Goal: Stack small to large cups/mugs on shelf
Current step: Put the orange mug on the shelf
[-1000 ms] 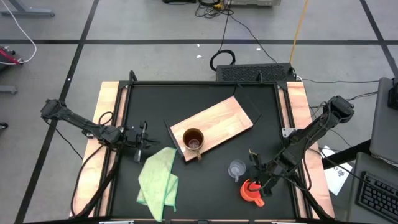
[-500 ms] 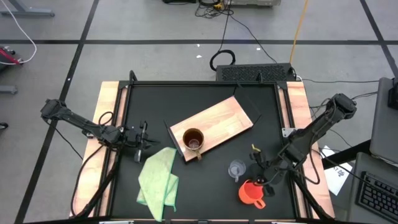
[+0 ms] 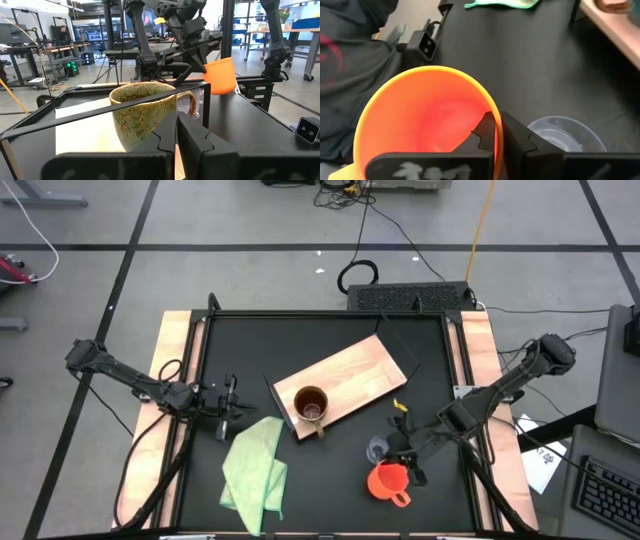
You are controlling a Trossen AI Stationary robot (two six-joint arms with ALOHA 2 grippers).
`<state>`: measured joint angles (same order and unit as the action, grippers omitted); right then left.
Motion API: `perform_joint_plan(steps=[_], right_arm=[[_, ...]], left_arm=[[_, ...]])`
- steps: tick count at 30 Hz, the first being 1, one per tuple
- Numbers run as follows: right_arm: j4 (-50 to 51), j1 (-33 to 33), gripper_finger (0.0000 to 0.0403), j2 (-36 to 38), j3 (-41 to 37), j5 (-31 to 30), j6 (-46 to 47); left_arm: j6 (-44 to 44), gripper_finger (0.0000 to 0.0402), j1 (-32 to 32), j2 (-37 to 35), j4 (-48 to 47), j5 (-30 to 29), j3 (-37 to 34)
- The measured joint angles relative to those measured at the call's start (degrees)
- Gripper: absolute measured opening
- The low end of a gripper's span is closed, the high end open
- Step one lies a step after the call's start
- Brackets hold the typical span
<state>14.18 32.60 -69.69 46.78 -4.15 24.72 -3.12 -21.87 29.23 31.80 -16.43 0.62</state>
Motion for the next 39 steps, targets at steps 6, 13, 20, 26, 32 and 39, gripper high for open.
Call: perform_joint_plan(steps=[6, 13, 20, 26, 32, 39], right_arm=[[3.35, -0.99, 0.0002, -3.73, 5.27, 0.01, -1.86], [5.85, 0.16, 0.0002, -9.93, 12.65, 1.6, -0.15], [6.23, -1.27, 0.0002, -19.75, 19.95, 0.97, 1.32], [7.99, -3.6, 0.0002, -26.66, 25.16, 0.88, -0.07], [8.05, -5.62, 0.0002, -28.75, 26.15, 0.9, -0.57], [9.45, -6.33, 0.0003, -30.75, 26.15, 1.21, -0.57]], left_arm=[[0.17, 0.0019, 0.0, 0.0, -0.5, 0.0, 0.0], [0.27, 0.0019, -0.02, 0.01, -0.83, 0.0, 0.0], [0.74, 0.0019, -0.02, 0.01, -0.83, 0.02, 0.0], [1.68, 0.0019, -0.02, 0.0, -0.82, 1.64, 0.0], [1.95, 0.0019, -0.02, 0.01, -0.82, 3.38, 0.0], [1.95, 0.0019, -0.02, 0.01, -0.79, 3.43, 0.0]])
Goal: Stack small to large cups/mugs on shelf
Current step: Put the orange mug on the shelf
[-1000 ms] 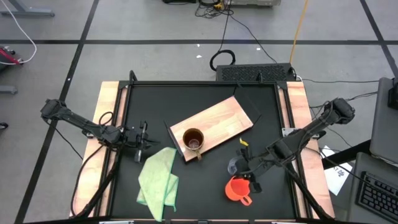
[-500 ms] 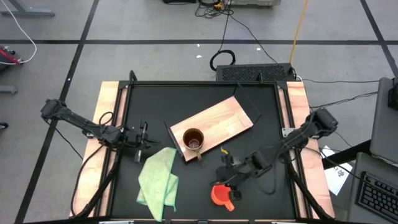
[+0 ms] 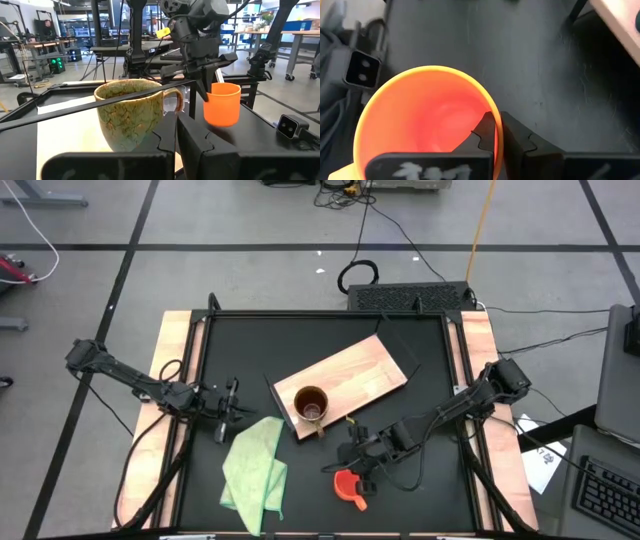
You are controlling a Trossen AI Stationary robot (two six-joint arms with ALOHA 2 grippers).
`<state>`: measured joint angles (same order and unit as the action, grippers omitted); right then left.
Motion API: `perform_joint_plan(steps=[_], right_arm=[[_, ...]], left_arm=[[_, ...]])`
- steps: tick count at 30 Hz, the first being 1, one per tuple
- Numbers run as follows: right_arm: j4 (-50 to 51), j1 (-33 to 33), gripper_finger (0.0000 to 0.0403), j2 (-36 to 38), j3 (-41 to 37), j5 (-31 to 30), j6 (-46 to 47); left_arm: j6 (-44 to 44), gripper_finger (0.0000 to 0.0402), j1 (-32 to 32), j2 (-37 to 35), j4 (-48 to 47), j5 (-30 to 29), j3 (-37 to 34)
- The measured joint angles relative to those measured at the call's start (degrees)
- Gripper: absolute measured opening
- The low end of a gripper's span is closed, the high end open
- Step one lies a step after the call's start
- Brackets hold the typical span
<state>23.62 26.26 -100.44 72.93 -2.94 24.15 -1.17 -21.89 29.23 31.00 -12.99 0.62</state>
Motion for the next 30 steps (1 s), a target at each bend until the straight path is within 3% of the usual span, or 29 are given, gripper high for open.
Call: perform_joint_plan(steps=[18, 30], right_arm=[[-0.91, -0.02, 0.0003, -0.92, -0.88, -4.55, -1.5], [-2.41, -0.09, 0.0004, -0.94, -2.05, -4.52, -1.28]], left_arm=[[-0.02, 0.0019, 0.0, -0.02, -0.06, 0.02, 0.0], [1.38, 0.0019, 0.0, 0.0, -1.29, 0.02, 0.0]])
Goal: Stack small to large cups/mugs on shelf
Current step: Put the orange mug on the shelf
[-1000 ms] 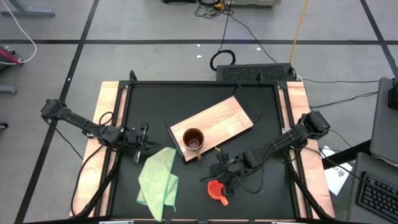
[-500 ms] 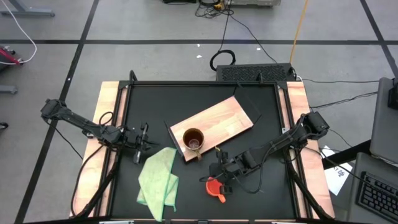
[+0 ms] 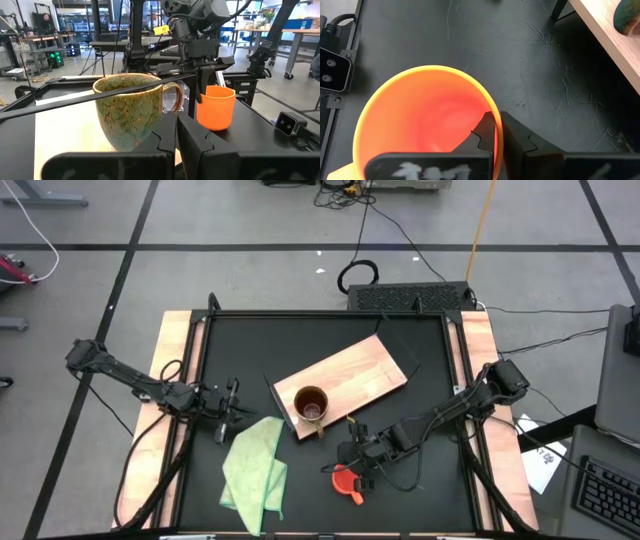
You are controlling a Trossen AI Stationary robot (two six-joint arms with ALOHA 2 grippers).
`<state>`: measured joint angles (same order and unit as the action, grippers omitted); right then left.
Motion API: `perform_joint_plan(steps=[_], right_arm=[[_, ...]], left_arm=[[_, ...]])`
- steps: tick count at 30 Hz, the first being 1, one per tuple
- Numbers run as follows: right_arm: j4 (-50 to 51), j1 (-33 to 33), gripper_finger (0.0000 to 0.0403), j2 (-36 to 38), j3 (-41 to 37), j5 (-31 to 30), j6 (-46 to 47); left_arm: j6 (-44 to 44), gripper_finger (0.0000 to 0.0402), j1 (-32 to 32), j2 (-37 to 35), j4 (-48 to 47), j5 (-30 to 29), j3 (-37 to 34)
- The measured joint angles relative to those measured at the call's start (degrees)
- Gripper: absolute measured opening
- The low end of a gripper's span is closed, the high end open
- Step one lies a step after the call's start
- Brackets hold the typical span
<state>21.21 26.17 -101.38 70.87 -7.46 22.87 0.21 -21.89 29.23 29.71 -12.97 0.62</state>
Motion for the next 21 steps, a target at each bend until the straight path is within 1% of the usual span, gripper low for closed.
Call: perform_joint_plan(steps=[5, 14, 21], right_arm=[[0.0, 0.02, 0.001, 0.0, 0.0, 0.02, -0.19], [-1.2, 0.04, 0.0066, 0.0, -0.04, 1.68, -0.11], [-4.16, 0.2, 0.0088, 1.23, -0.09, 1.77, -0.2]], left_arm=[[0.08, 0.0019, 0.0, -0.01, 0.0, 0.0, 0.0], [0.1, 0.0019, 0.0, -0.02, 0.0, 0.0, 0.0], [0.09, 0.0019, 0.0, -0.02, 0.0, -0.02, 0.0]])
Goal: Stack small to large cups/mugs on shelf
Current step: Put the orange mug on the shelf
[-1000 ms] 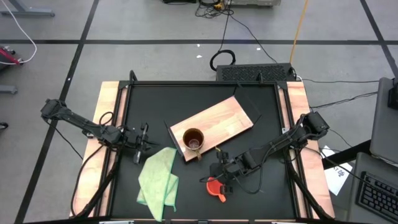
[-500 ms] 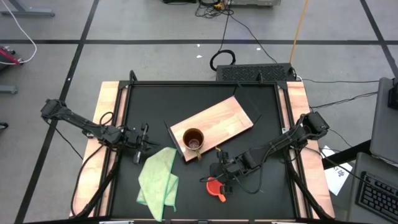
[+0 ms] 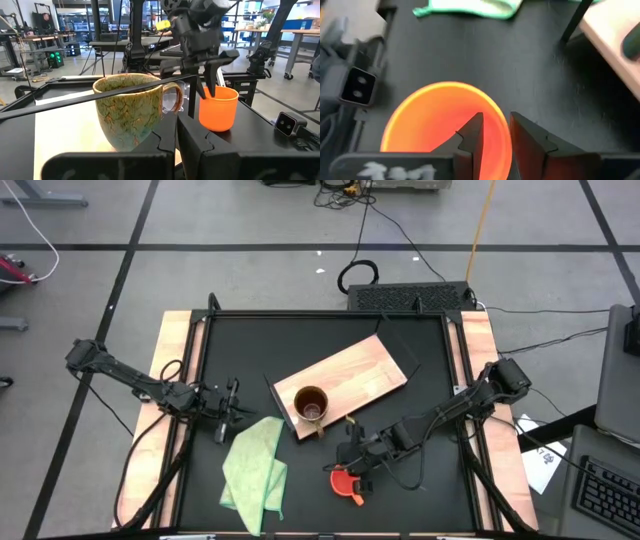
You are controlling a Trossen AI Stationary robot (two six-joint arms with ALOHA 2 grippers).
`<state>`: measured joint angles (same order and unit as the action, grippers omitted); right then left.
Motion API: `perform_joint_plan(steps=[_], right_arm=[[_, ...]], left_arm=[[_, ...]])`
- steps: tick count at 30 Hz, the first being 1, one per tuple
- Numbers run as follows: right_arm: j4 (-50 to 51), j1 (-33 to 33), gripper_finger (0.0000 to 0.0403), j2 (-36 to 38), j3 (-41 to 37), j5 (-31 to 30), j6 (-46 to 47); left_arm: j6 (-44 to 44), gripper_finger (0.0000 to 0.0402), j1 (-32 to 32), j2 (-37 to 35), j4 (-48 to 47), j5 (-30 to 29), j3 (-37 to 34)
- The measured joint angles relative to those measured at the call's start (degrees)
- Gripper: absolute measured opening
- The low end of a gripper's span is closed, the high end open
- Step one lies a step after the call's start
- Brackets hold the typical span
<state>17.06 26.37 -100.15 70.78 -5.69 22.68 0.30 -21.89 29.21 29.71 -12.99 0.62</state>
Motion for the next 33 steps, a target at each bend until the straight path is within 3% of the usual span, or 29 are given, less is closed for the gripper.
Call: perform_joint_plan(steps=[11, 17, 22, 28, 33], right_arm=[[3.5, 1.84, 0.0076, 12.23, 0.0, -1.09, -5.07], [10.08, 5.48, 0.0009, 17.89, 0.0, -9.58, -9.79], [12.62, 9.32, 0.0003, 19.97, -0.27, -17.04, -11.48], [8.09, 12.43, 0.0001, 24.75, -8.93, -21.3, -11.38], [0.18, 12.55, 0.0, 32.86, -19.54, -21.55, -11.39]], left_arm=[[-0.17, 0.0019, 0.0, 0.01, -0.09, 0.0, 0.0], [-0.2, 0.0019, 0.0, 0.02, -0.13, 0.0, 0.0], [-0.15, 0.0019, 0.0, 0.02, -0.97, 0.0, 0.0], [-0.11, 0.0019, 0.0, 0.0, -1.69, 0.0, 0.0], [-0.12, 0.0019, 0.0, 0.0, 0.1, 0.0, 0.0]])
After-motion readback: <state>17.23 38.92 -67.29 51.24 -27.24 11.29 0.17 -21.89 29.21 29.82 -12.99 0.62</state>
